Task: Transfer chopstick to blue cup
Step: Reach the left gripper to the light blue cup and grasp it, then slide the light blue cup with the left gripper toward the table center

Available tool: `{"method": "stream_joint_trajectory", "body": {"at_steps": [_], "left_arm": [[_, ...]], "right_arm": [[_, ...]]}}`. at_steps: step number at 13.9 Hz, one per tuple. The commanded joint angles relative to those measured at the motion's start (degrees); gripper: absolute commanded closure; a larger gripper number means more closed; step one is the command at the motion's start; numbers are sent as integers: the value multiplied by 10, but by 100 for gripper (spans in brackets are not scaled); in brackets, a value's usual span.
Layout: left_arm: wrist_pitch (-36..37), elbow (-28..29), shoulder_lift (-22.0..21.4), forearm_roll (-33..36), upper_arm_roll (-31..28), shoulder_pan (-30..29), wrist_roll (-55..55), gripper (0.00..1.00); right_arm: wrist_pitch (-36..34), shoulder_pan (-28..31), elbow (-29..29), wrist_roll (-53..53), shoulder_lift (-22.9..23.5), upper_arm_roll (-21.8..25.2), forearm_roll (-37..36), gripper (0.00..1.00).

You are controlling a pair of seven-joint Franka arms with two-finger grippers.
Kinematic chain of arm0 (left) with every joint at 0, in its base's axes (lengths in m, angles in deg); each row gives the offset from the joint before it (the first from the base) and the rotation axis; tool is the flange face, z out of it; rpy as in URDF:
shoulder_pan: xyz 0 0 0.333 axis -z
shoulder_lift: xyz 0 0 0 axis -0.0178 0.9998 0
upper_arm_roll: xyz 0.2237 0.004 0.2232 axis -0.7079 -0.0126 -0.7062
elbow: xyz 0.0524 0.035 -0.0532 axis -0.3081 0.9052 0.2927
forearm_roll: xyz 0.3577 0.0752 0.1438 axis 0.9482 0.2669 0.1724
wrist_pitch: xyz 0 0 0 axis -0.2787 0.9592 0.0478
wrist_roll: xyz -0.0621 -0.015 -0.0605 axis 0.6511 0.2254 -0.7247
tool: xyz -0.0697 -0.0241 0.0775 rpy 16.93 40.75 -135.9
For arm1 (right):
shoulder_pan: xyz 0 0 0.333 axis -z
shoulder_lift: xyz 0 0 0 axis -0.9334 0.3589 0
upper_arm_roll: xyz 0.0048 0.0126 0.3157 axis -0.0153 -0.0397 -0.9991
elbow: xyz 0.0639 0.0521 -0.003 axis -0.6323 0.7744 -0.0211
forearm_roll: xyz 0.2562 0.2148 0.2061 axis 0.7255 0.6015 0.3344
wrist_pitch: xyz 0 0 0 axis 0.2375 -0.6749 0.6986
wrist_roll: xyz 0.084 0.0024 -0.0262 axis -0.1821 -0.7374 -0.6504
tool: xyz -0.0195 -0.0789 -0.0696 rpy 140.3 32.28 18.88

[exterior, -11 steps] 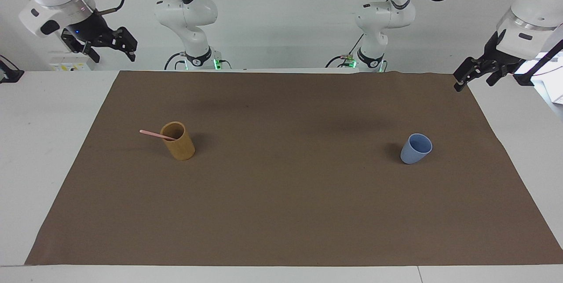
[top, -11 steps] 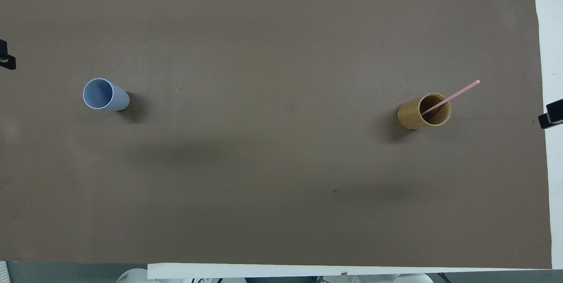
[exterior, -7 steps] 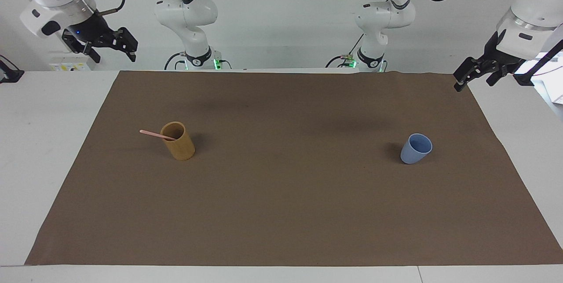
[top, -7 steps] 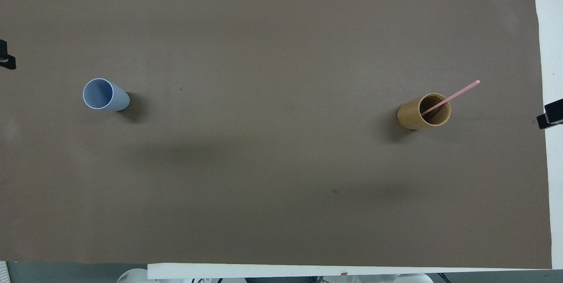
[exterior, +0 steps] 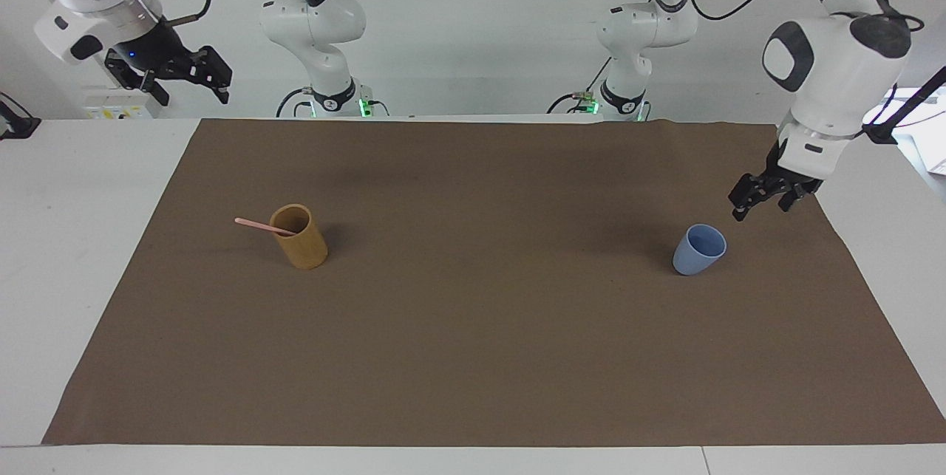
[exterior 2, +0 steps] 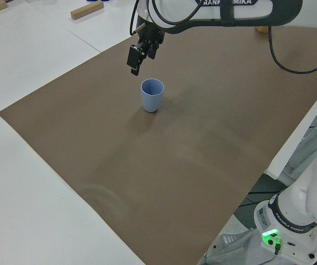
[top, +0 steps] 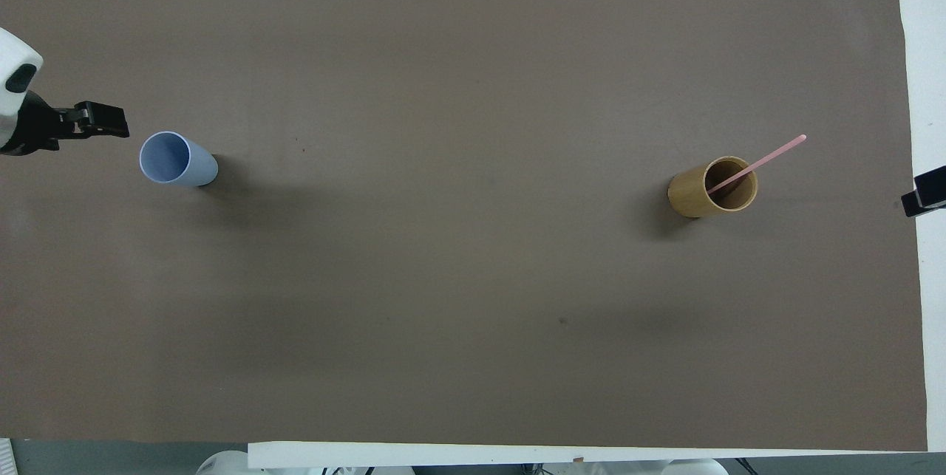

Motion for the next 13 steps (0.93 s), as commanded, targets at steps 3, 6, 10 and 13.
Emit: {"method": "stream_joint_trajectory", "body": {"at_steps": [3,6,10,13], "left_arm": [[-100,90,20,2,2,-6,19,14],[-108,107,27,3,2,-2,73,97],[-112,100,33,3,2,11,79,100],[-109,90,34,3,2,110,178,100]], "right_arm": [[9,1,18,1,-15,-2,-1,0],[9,1,18,1,-15,-2,-1,0],[9,1,18,1,-15,-2,-1,0],[9,1,18,1,-15,-2,-1,0]]}}
